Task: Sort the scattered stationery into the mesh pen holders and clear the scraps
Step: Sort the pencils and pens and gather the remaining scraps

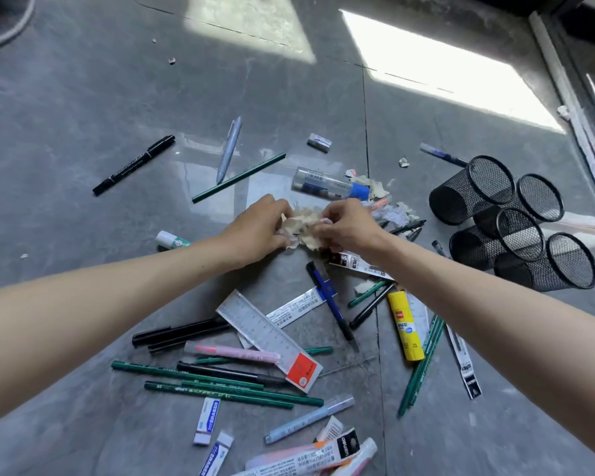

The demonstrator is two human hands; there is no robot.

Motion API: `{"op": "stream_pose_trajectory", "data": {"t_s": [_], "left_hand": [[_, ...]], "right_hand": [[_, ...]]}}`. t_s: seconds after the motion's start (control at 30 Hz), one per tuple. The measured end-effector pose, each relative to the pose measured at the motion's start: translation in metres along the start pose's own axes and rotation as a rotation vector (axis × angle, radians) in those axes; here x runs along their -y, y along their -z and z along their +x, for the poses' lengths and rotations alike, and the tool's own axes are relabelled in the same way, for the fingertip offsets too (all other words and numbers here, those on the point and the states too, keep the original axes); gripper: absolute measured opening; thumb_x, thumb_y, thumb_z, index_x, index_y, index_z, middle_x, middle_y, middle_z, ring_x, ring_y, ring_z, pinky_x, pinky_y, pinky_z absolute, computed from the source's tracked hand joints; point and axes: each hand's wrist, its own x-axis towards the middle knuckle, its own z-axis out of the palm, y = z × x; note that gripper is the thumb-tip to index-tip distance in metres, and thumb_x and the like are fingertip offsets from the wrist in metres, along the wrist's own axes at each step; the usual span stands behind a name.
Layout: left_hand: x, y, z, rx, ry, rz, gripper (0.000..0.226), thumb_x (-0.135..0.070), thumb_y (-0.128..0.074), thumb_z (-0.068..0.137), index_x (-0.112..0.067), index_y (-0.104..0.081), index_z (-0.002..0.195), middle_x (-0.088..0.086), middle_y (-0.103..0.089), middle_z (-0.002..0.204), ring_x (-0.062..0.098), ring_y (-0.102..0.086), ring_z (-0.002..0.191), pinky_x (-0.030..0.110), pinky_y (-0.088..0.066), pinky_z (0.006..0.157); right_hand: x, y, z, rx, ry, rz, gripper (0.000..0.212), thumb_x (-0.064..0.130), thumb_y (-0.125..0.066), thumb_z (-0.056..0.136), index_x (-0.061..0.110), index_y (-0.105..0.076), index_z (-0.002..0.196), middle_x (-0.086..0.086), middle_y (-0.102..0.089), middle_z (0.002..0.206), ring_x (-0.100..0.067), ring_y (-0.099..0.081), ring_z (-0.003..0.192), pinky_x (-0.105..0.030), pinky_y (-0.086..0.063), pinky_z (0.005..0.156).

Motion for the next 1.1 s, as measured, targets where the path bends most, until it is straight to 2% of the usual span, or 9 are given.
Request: {"op": "stream_pose_trajectory", "data": {"t_s": [0.13, 0.27, 0.4, 0.53, 0.7, 0.8, 0.87, 0.93, 1.1], "left_hand": [[0.005, -0.002, 0.001, -0.077, 0.023, 0.13, 0.074, -0.031, -0.075, 0.077, -0.021, -0.037, 0.138, 0.009, -0.028, 0.136, 0.026, -0.037, 0.121, 0.039, -0.036, 0.103], [0.01, -0.005, 0.007, 0.054, 0.046, 0.091, 0.102, -0.033, -0.072, 0.08, -0.028, 0.002, 0.15, 0.01, -0.001, 0.157, 0.025, -0.002, 0.145, 0.039, -0.008, 0.118], [0.0, -0.01, 0.015, 0.151, -0.026, -0.023, 0.094, -0.017, -0.07, 0.083, -0.025, -0.005, 0.151, 0.004, -0.007, 0.159, 0.021, -0.008, 0.146, 0.038, -0.011, 0.118], [-0.017, -0.013, 0.019, 0.158, -0.091, -0.038, 0.062, -0.002, -0.058, 0.082, -0.013, -0.041, 0.141, 0.006, -0.037, 0.148, 0.025, -0.042, 0.13, 0.029, -0.031, 0.104], [-0.024, -0.029, 0.006, -0.061, -0.039, -0.222, 0.041, -0.011, -0.048, 0.069, -0.009, -0.071, 0.103, 0.011, -0.07, 0.106, 0.026, -0.065, 0.097, 0.039, -0.051, 0.082], [-0.031, -0.027, 0.001, -0.155, 0.087, -0.323, 0.034, 0.005, -0.06, 0.073, -0.011, -0.075, 0.099, 0.012, -0.073, 0.095, 0.023, -0.067, 0.091, 0.034, -0.052, 0.081], [-0.035, -0.02, -0.001, -0.151, 0.144, -0.389, 0.031, 0.006, -0.063, 0.072, -0.011, -0.076, 0.095, 0.006, -0.072, 0.078, 0.011, -0.065, 0.071, 0.025, -0.052, 0.068], [-0.039, -0.009, -0.002, -0.139, 0.188, -0.477, 0.027, 0.005, -0.067, 0.072, -0.012, -0.076, 0.091, 0.0, -0.067, 0.064, -0.002, -0.055, 0.051, 0.017, -0.046, 0.053], [-0.053, 0.031, -0.017, -0.184, 0.19, -0.563, 0.024, 0.004, -0.075, 0.07, -0.003, -0.074, 0.093, -0.013, -0.065, 0.051, -0.01, -0.045, 0.041, 0.005, -0.032, 0.046]], "right_hand": [[-0.001, 0.006, -0.001, 0.005, -0.023, 0.091, 0.028, -0.004, -0.065, 0.083, 0.005, -0.061, 0.109, -0.003, -0.058, 0.09, -0.014, -0.059, 0.066, -0.021, -0.052, 0.051], [-0.006, 0.005, -0.002, -0.042, 0.054, -0.224, 0.044, 0.001, -0.068, 0.077, 0.012, -0.06, 0.118, -0.004, -0.056, 0.104, -0.015, -0.053, 0.092, -0.024, -0.045, 0.073], [-0.002, -0.003, 0.001, -0.039, 0.136, -0.362, 0.074, 0.004, -0.076, 0.069, 0.007, -0.042, 0.135, -0.014, -0.055, 0.12, -0.024, -0.052, 0.105, -0.022, -0.038, 0.077], [0.0, -0.017, 0.014, 0.02, 0.121, -0.445, 0.057, 0.009, -0.075, 0.066, 0.005, -0.048, 0.116, -0.017, -0.057, 0.11, -0.029, -0.056, 0.099, -0.022, -0.033, 0.068], [-0.004, -0.026, 0.007, -0.11, 0.077, -0.249, 0.046, 0.008, -0.074, 0.07, 0.002, -0.052, 0.11, -0.007, -0.058, 0.095, -0.021, -0.055, 0.089, -0.027, -0.041, 0.071], [-0.004, -0.025, 0.0, -0.156, 0.03, -0.189, 0.023, 0.012, -0.074, 0.071, 0.004, -0.064, 0.091, -0.009, -0.061, 0.082, -0.019, -0.056, 0.074, -0.024, -0.038, 0.056], [0.002, -0.022, -0.005, -0.146, -0.024, -0.122, 0.012, 0.007, -0.073, 0.07, 0.002, -0.069, 0.081, -0.01, -0.061, 0.071, -0.016, -0.053, 0.06, -0.024, -0.039, 0.048], [0.011, -0.018, -0.009, -0.145, -0.06, -0.051, 0.008, 0.002, -0.073, 0.069, 0.001, -0.071, 0.076, -0.013, -0.059, 0.065, -0.018, -0.053, 0.056, -0.026, -0.041, 0.05], [0.052, -0.009, -0.022, -0.133, -0.083, -0.05, 0.012, -0.001, -0.072, 0.069, 0.002, -0.071, 0.081, -0.009, -0.053, 0.061, -0.014, -0.043, 0.05, -0.017, -0.029, 0.037]]}}
